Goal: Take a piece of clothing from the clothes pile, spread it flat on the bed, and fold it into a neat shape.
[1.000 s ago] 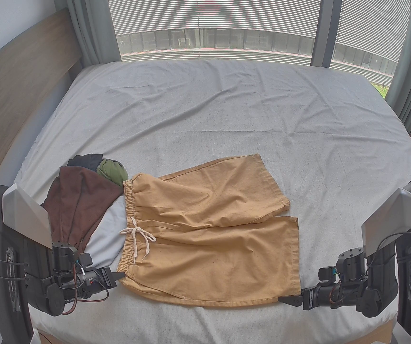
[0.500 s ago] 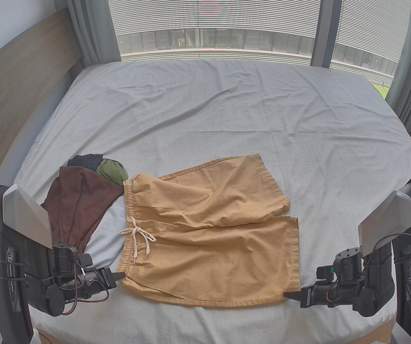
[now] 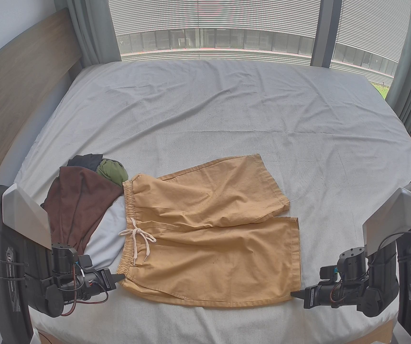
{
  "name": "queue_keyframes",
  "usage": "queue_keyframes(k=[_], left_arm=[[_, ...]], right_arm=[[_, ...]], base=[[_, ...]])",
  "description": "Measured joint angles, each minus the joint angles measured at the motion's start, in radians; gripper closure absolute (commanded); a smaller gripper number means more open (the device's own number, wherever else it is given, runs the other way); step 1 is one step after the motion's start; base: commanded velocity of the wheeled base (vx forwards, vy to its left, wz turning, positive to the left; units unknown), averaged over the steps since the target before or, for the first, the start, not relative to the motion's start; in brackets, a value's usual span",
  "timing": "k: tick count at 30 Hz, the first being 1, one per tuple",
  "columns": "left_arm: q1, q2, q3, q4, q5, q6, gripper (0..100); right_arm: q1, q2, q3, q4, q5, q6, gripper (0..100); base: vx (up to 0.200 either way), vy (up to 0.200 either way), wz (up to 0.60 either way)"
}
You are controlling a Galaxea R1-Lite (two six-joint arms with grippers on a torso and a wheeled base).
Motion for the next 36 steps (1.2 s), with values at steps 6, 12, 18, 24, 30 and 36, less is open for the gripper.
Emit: queue_keyframes(k=[6,12,18,24,30,36], left_arm=[[0.010,-0.028,0.066,0.000,-0.017,0.078,100],[0.021,-0.058,0.136,0.001,-0.031,0.152,100],[0.023,-0.074,0.147,0.003,-0.031,0.156,100],[0.024,-0.097,0.149,0.002,-0.045,0.154,100],[0.028,-0.159,0.140,0.002,-0.062,0.125,100],[0.029,-0.243,0.098,0.002,-0.097,0.090,100]], right_arm=[[0.002,-0.050,0.057,0.000,0.002,-0.004,100],[0.002,-0.074,0.082,0.000,0.005,-0.006,100],[0.002,-0.086,0.085,0.001,0.007,-0.006,100],[0.000,-0.118,0.086,-0.001,0.017,-0.001,100],[-0.003,-0.196,0.077,0.000,0.025,0.007,100],[-0.006,-0.296,-0.003,0.000,0.024,0.056,100]], base=[[0.000,0.000,0.00],[0.000,0.000,0.00],[0.000,0.000,0.00],[0.000,0.000,0.00],[0.000,0.000,0.00],[0.000,0.000,0.00]])
